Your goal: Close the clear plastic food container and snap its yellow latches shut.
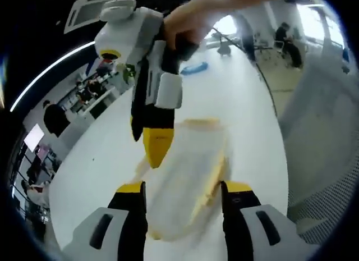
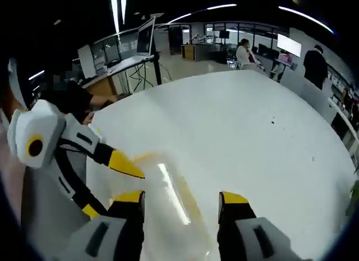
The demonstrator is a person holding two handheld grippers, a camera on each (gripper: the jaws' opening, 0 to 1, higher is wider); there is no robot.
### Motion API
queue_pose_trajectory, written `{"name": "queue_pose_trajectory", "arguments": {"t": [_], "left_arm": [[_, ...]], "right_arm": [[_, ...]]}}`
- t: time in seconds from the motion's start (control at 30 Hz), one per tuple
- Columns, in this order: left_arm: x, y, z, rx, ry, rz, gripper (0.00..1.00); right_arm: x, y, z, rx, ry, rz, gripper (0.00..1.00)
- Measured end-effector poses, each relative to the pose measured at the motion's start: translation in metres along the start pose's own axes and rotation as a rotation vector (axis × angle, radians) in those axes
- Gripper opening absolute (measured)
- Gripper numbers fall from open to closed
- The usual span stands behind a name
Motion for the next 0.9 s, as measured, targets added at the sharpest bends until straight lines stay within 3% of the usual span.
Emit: {"name": "queue_pose_trajectory", "arguments": {"t": [0.13,0.27,0.37,0.6,0.8,0.9], "left_arm": [[0.004,0.001,0.007,-0.025,-0.002,0.059,0.54],[0.003,0.001,0.011,-0.076,0.025,0.198,0.53],[0.006,0.002,0.014,-0.105,0.004,0.276,0.54],[0.018,0.010,0.021,-0.105,-0.026,0.312,0.54],[0.031,0.017,0.030,-0.168,-0.082,0.464,0.54],[0.036,0.027,0.031,-0.123,-0.110,0.464,0.53]], "right_arm": [[-0.002,0.015,0.013,-0.023,0.074,-0.114,0.51],[-0.002,0.029,0.025,-0.036,0.132,-0.179,0.50],[0.001,0.037,0.031,-0.041,0.169,-0.204,0.50],[0.008,0.052,0.040,-0.043,0.188,-0.268,0.49],[0.008,0.061,0.045,-0.054,0.225,-0.340,0.47],[0.011,0.065,0.045,-0.055,0.238,-0.365,0.46]]}}
Point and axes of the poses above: the point that each gripper's makers call its tool centre point, and the gripper's own axes: z roughly backward along the fingers, x roughly to its left, y roughly out of its underside, the point moved 5 cm from there along z, roughly backward along the fingers, and after that the axes turned 10 degrees about y, right-handed, at the moved point
